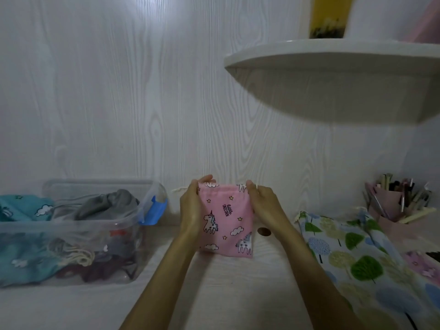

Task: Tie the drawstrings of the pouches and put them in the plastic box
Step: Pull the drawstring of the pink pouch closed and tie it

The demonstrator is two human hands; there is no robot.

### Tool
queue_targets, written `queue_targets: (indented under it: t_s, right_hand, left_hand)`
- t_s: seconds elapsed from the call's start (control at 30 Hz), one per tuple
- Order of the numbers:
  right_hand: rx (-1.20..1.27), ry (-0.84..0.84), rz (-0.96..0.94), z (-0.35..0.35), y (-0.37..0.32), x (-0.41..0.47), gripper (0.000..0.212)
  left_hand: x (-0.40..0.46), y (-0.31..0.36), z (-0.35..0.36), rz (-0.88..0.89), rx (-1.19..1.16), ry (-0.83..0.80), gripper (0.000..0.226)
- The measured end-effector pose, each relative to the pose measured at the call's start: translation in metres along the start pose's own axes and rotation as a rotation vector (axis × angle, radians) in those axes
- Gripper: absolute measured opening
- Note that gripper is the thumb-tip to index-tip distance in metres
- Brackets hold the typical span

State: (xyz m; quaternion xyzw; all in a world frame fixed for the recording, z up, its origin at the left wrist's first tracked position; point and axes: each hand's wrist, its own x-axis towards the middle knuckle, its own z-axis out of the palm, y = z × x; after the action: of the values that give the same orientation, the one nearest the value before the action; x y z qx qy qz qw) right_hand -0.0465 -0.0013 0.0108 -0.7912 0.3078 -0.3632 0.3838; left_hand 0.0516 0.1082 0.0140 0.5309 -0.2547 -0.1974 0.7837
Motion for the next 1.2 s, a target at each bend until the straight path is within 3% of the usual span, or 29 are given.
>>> queue_targets:
  t_s: [0.13, 0.3, 0.4, 0.53, 0.6, 0.67, 0.73, 0.83, 0.9, 0.97, 1.07, 1.13, 1.2]
  right_hand:
    - [-0.034, -0.032, 0.099, -0.021, 0.012, 0.002, 0.047]
    - [0.323, 0.289, 0.165, -0.055, 0.016, 0.003, 0.042]
    - [0.569, 0.379, 0.231, -0.059, 0.017, 0.000, 0.041]
    - [1.193, 0.273, 0.303, -0.053, 0.011, -0.004, 0.043]
    - [1.316, 0.178, 0.329, -0.052, 0.010, -0.006, 0.043]
    - [1.219, 0.090, 0.373, -0.050, 0.008, -0.007, 0.040]
    - [1.117, 0.052, 0.415, -0.045, 0.010, -0.008, 0.037]
    - [1.107, 0.102, 0.448, -0.036, 0.014, -0.008, 0.034]
    - [1.173, 0.152, 0.449, -0.032, 0.014, -0.008, 0.034]
    - [1.313, 0.173, 0.454, -0.030, 0.011, -0.007, 0.034]
    - [1.417, 0.055, 0.478, -0.033, 0.004, -0.006, 0.036]
    - [1.190, -0.067, 0.428, -0.038, -0.003, -0.006, 0.035]
    - [0.812, -0.188, 0.321, -0.044, -0.011, -0.010, 0.030]
  left_hand:
    - [0.004, -0.005, -0.008, -0.004, -0.058, 0.030, 0.043]
    - [0.010, -0.005, -0.011, -0.011, -0.238, 0.212, 0.042]
    - [0.008, -0.006, -0.007, -0.043, -0.382, 0.221, 0.039]
    - [0.004, -0.004, 0.000, -0.128, -0.503, 0.180, 0.039]
    - [0.005, -0.005, -0.002, -0.160, -0.461, 0.144, 0.038]
    - [0.008, -0.008, -0.007, -0.225, -0.388, 0.060, 0.039]
    - [0.010, -0.012, -0.011, -0.312, -0.225, -0.066, 0.057]
    - [0.003, -0.015, -0.005, -0.395, 0.182, -0.224, 0.093]
    - [-0.009, -0.011, 0.003, -0.424, 0.463, -0.425, 0.102]
    - [-0.017, -0.007, 0.008, -0.403, 0.716, -0.609, 0.087]
    - [-0.019, 0.001, 0.012, -0.198, 0.801, -0.574, 0.042]
    - [-0.018, 0.009, 0.009, -0.066, 0.708, -0.461, 0.039]
    - [-0.013, 0.015, 0.003, 0.061, 0.651, -0.419, 0.039]
